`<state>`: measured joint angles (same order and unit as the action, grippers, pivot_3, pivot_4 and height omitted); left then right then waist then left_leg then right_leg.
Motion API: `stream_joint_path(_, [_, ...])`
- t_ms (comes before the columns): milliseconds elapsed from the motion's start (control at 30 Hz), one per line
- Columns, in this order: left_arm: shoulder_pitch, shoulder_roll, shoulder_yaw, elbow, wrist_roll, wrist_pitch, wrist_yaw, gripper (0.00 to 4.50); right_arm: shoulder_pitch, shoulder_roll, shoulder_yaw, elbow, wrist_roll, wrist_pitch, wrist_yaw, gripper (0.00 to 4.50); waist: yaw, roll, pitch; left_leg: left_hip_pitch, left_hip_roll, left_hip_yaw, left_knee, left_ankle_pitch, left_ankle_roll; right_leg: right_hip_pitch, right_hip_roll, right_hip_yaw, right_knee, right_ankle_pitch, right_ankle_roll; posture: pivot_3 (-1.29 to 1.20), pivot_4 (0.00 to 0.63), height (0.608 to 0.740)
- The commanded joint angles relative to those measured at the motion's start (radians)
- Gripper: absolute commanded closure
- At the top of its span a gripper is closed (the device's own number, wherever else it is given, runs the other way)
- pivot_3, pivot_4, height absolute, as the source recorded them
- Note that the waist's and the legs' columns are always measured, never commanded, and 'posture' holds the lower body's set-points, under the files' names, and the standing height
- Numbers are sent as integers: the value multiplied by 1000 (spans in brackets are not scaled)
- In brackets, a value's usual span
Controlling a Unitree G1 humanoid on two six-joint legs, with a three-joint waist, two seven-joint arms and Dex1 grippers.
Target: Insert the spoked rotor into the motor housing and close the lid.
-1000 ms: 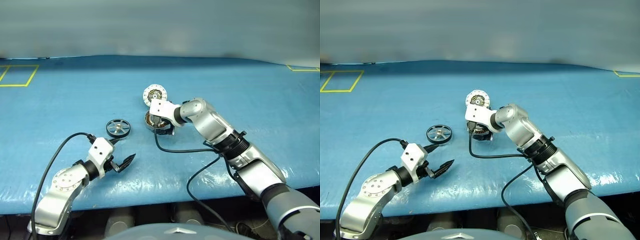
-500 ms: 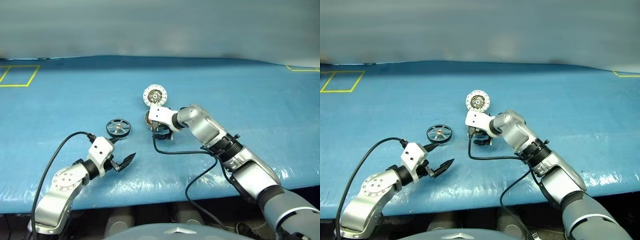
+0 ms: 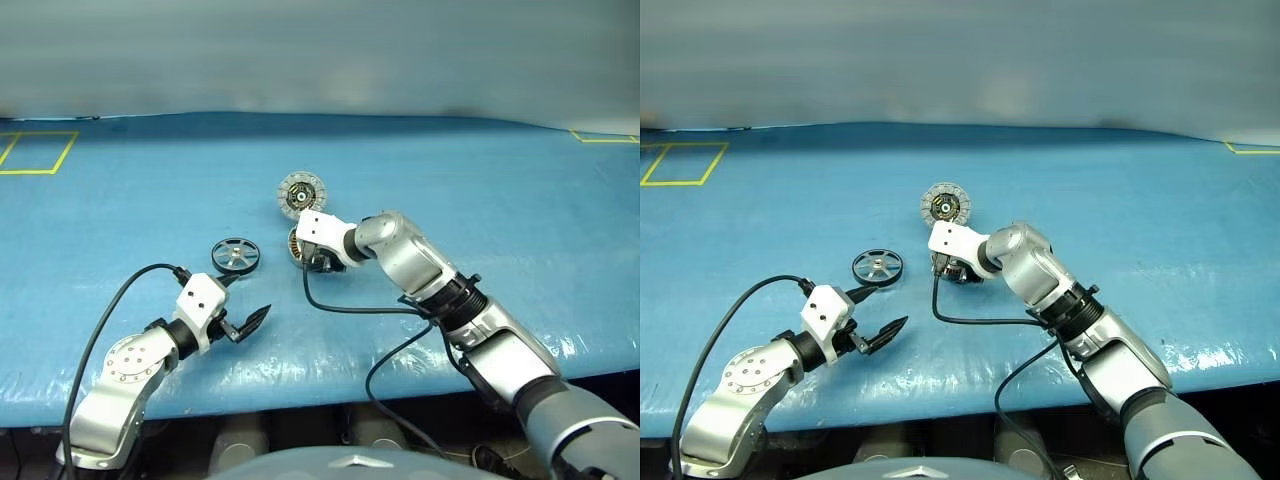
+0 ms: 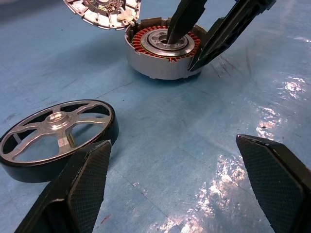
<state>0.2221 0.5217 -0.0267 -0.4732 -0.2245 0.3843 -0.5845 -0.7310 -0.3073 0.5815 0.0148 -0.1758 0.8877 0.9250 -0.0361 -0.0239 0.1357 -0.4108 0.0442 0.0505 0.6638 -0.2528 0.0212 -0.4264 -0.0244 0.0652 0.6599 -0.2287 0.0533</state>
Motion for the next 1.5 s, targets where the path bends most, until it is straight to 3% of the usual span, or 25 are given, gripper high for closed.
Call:
stream_joint_path(33, [5, 1, 17, -21, -2, -18, 4, 0, 78, 26, 33, -112, 48, 147, -10, 2641, 0, 0, 0, 0, 0, 0, 0, 0, 0, 0, 0, 0, 0, 0, 0, 0, 150, 740])
stream_joint_path(267, [15, -8, 12, -18, 3, -22, 10, 0, 193, 85, 33, -247, 69, 333, -137, 2652, -1, -3, -3, 2, 0, 0, 0, 0, 0, 1, 0, 0, 0, -3, -5, 0, 150, 740])
stream_joint_path(700, [6, -13, 5, -4, 5, -15, 9, 0, 215, 236, -52, -415, 146, 547, -344, 2652, -4, -4, -4, 9, 1, 0, -3, 0, -1, 2, 0, 0, 0, -4, -6, 0, 150, 740])
stream_joint_path(967, [-8, -11, -1, 6, 6, -14, 1, 0, 169, 334, -137, -485, 171, 616, -491, 85, -4, -2, -3, -1, 1, -1, -3, 1, -2, -3, 0, 0, 1, -3, -5, 0, 150, 740])
stream_joint_path(1100, [-10, -9, -1, 5, 4, -14, -2, 0, 83, 358, -207, -578, 227, 700, -494, 85, -4, -2, -2, -2, 1, -1, -3, 1, -2, -3, 0, -1, 0, -3, -5, 0, 150, 740])
stream_joint_path(1200, [-8, -7, 0, 3, 2, -17, -7, 0, 42, 340, -263, -625, 289, 727, -473, 85, -4, -2, -2, -2, 1, -2, -3, 1, -2, -3, 0, -2, 0, -3, -5, 0, 150, 740])
stream_joint_path(1333, [-5, -2, -1, -6, -10, -13, -29, 0, 52, 188, -329, -719, 459, 626, -301, 85, -1, -2, -1, -2, 1, -3, -3, 1, -2, -2, -2, -3, -1, -4, -5, 0, 150, 740])
stream_joint_path(1500, [-3, -3, -6, -15, -17, -6, -39, 0, 237, 26, -392, -641, 420, 240, -310, 85, -3, -2, -1, -2, -1, -3, -3, 1, -1, -2, -2, -3, -2, -4, -5, 0, 150, 740])
